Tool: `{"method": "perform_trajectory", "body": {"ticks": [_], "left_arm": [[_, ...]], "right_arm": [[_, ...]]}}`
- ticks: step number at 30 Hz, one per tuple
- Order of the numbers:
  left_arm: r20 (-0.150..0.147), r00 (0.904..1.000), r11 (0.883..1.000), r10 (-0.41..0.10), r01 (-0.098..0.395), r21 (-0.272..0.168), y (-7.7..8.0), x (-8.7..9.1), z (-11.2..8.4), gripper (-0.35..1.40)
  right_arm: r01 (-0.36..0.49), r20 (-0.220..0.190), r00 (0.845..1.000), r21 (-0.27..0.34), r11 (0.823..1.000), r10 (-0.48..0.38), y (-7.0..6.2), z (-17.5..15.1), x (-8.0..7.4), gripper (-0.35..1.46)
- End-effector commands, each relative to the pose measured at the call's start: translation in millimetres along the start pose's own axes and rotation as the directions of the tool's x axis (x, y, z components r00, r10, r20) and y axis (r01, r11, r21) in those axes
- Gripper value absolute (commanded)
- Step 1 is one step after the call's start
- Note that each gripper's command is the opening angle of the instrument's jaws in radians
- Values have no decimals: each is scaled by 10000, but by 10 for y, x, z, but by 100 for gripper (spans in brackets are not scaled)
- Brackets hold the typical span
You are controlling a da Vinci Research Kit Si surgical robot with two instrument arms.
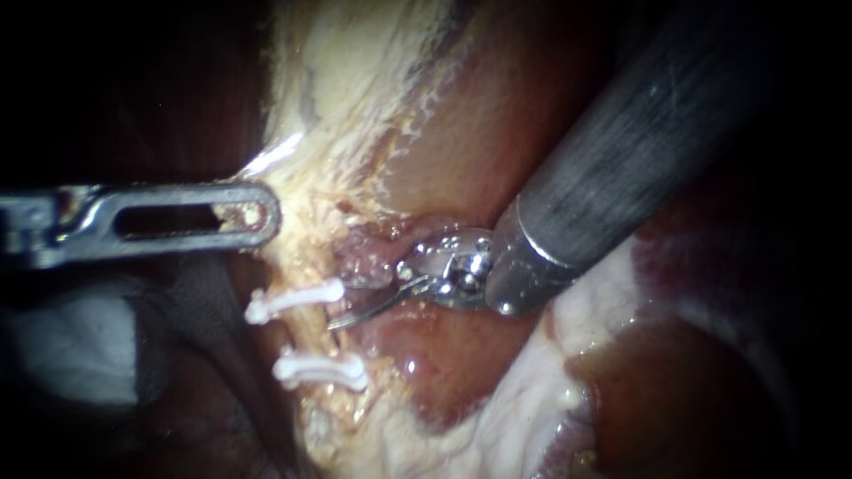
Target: Go to the cutting position left tube
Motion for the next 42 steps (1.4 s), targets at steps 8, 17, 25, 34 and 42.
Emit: {"method": "perform_trajectory", "body": {"ticks": [8, 17, 25, 34, 42], "left_arm": [[-9, 10000, 10000, 0, 0, 4, 1, -1, -1, -35], [-8, 10000, 10000, 4, -4, -2, 4, -3, -3, -33], [43, 10000, 10000, 3, -3, -68, 9, -7, -4, -33], [85, 10000, 10000, -6, 6, -80, 13, -11, -6, -33], [112, 9999, 9999, -11, 12, -117, 16, -14, -7, -33]], "right_arm": [[5, 3, 10000, 7, 10000, -5, -1, -1, -1, 115], [27, 20, 10000, 69, 10000, -27, -5, -13, -5, 113], [18, 35, 10000, 201, 9998, -19, -15, -35, -4, 110], [35, 57, 10000, 334, 9994, -37, -30, -56, -5, 111], [62, 71, 10000, 450, 9990, -66, -46, -67, -1, 121]]}}
